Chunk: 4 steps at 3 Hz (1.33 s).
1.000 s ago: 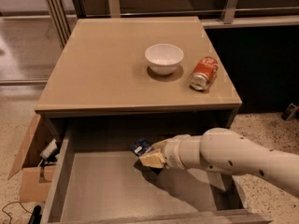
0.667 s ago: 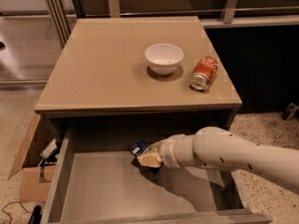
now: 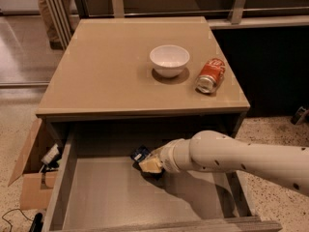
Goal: Place rxbar blueberry into top drawer
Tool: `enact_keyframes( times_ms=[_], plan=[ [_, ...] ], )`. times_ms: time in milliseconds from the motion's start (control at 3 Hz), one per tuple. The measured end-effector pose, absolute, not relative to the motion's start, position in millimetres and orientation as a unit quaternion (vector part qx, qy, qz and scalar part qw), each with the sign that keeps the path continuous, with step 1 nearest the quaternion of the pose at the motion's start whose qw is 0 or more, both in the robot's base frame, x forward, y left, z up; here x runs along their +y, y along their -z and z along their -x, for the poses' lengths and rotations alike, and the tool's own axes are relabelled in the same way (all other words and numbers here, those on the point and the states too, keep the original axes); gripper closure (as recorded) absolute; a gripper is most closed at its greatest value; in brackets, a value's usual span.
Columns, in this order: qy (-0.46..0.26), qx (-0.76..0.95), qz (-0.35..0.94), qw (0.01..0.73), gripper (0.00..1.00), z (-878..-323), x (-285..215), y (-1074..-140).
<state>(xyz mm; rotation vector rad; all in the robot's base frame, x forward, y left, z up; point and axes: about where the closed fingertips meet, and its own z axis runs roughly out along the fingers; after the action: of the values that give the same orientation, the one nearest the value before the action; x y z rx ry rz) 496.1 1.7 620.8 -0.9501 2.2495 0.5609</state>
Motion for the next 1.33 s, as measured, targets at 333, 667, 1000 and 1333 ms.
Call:
enact_keyframes(
  times_ms=[333, 667, 1000, 1333],
  plan=[
    [-0.213, 0.853, 0.360, 0.313, 0.73, -496.1, 1.7, -620.9],
    [-0.213, 0.853, 0.360, 0.313, 0.51, -496.1, 1.7, -620.9],
    [-0.213, 0.853, 0.360, 0.313, 0.20, -496.1, 1.7, -620.9],
    [-0.213, 0.853, 0.360, 0.313, 0.00, -496.1, 1.8, -620.9]
  ],
)
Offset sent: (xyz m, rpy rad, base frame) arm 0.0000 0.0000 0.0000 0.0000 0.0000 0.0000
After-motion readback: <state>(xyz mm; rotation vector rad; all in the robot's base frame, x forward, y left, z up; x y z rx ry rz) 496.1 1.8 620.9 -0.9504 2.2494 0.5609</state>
